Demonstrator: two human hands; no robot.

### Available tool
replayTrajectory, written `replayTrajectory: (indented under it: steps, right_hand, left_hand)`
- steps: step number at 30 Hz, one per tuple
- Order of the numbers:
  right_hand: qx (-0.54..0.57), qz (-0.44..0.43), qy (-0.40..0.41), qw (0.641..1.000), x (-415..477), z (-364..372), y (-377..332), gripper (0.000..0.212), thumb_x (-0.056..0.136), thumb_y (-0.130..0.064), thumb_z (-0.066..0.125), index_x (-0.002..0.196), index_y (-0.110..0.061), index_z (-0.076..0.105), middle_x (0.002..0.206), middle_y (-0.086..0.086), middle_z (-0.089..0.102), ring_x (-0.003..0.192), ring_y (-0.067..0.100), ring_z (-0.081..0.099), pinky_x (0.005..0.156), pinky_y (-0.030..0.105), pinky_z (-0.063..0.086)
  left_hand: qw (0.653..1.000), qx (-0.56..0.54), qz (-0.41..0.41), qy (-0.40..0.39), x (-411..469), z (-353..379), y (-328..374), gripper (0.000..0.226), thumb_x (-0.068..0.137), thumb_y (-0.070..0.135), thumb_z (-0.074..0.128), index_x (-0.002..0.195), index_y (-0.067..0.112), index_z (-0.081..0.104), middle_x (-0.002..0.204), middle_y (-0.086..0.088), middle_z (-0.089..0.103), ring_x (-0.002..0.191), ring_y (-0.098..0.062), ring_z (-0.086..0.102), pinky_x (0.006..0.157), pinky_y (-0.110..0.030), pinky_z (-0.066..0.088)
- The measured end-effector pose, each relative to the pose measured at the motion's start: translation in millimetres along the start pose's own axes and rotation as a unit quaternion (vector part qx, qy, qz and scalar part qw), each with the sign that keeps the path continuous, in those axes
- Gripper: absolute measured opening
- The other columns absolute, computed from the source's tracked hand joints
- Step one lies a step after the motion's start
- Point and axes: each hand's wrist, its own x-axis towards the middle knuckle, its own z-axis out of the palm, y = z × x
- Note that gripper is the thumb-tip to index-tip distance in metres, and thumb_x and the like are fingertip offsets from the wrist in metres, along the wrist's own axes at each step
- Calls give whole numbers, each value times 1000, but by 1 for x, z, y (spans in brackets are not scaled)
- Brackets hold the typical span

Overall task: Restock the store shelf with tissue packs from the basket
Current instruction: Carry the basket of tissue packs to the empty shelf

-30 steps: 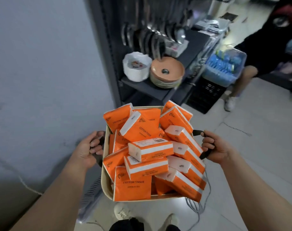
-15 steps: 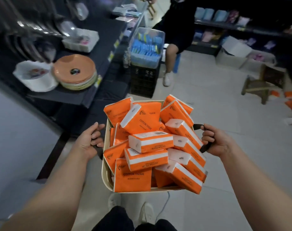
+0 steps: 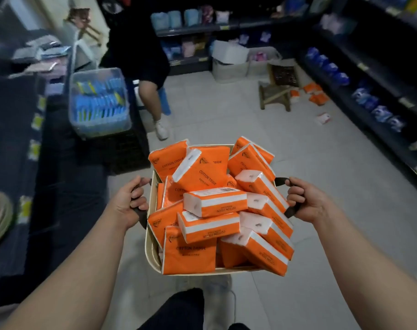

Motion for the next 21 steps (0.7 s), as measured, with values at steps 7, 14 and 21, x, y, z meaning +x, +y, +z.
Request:
replayTrajectory:
  steps: [7, 14, 21]
  right_hand:
    - [94, -43, 48, 993, 14, -16, -46, 26, 97, -30, 47, 75, -17, 51, 35, -9, 32, 27, 4, 26, 33, 15, 26]
    - [150, -70, 84, 983, 39, -43, -109, 26, 96, -30, 49, 74, -17, 52, 36, -10, 32, 29, 4, 26, 34, 16, 25]
    - [177, -84, 96, 976, 84, -91, -197, 26, 95, -29, 50, 73, -16, 52, 37, -9, 32, 29, 4, 25, 35, 16, 24]
  left_hand:
    - [995, 75, -29, -51, 82, 93, 51, 25, 96, 32, 47, 84, 15, 60, 38, 9, 31, 30, -5, 25, 35, -15, 24]
    - [986, 127, -50, -99, 145, 197, 66, 25, 97, 32, 47, 81, 16, 59, 39, 9, 29, 30, -5, 24, 36, -15, 23]
    - [980, 148, -62, -119, 218, 312, 54, 27, 97, 32, 46, 81, 15, 59, 36, 9, 28, 28, -5, 22, 34, -13, 21]
